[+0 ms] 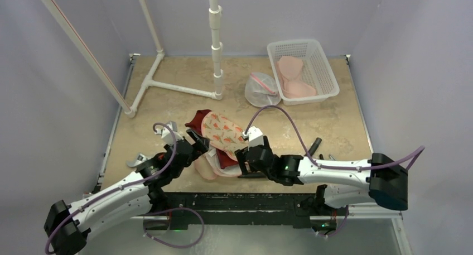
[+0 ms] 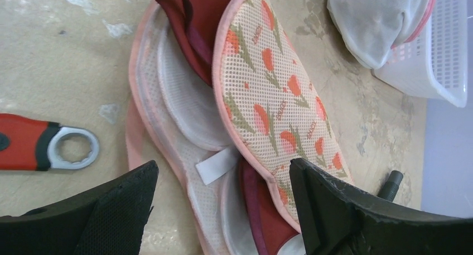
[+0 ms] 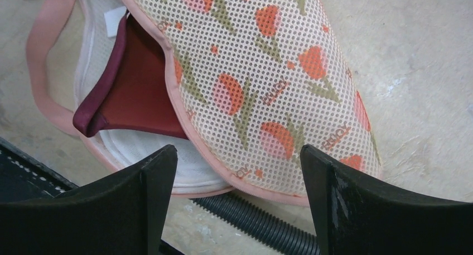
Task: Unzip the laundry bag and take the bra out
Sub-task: Open the laundry bag at the center of the board.
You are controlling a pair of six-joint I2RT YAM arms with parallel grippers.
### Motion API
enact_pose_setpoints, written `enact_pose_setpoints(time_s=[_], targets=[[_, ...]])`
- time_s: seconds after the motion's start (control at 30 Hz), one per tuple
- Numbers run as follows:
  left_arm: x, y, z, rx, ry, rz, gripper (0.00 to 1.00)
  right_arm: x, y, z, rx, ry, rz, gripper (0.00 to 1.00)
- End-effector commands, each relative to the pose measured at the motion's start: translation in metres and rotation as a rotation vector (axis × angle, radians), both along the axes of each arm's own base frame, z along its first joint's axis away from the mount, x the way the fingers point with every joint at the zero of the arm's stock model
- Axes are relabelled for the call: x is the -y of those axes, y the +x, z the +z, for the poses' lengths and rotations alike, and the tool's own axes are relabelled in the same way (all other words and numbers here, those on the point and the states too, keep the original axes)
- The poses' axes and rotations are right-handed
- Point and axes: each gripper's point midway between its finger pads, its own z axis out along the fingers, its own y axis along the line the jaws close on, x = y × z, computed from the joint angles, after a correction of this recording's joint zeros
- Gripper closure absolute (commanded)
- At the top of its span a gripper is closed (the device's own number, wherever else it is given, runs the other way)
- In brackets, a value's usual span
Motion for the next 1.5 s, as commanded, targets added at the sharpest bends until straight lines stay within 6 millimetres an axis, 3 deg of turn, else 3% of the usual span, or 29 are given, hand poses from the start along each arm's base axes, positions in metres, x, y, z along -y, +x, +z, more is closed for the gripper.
enact_pose_setpoints(time_s=[0.0, 0.2, 0.37, 0.53, 0.77, 0.9, 1.17, 1.33, 1.47], targets=[[0.034, 0.021, 0.02, 0.065, -0.123, -0.03, 0.16, -0.006, -0.004, 0.017, -0.032, 0.151, -0.065, 0.17], [0.062, 0.048, 0.016, 0.027, -0.127, -0.061, 0.3, 0.0, -0.002, 0.043, 0.007, 0.263, -0.088, 0.2], [0.06, 0.055, -0.007, -0.029, -0.123, -0.039, 0.35, 0.004, -0.004, 0.059, 0.028, 0.308, -0.075, 0.2], [0.062, 0.067, -0.005, -0.016, -0.108, -0.051, 0.64, 0.0, -0.004, 0.059, 0.039, 0.316, -0.056, 0.19], [0.073, 0.077, 0.014, 0.009, -0.097, -0.102, 0.98, -0.006, 0.0, 0.064, 0.08, 0.348, -0.027, 0.17], [0.085, 0.083, 0.031, 0.029, -0.099, -0.145, 1.0, -0.009, 0.009, 0.064, 0.138, 0.318, -0.03, 0.14], [0.111, 0.093, 0.06, 0.044, -0.151, -0.213, 1.0, -0.018, 0.037, 0.082, 0.289, 0.295, -0.079, 0.13], [0.117, 0.099, 0.07, 0.047, -0.154, -0.225, 1.0, -0.026, 0.055, 0.084, 0.35, 0.201, -0.093, 0.18], [0.118, 0.102, 0.076, 0.055, -0.157, -0.233, 1.0, -0.018, 0.076, 0.077, 0.362, 0.112, -0.174, 0.24]])
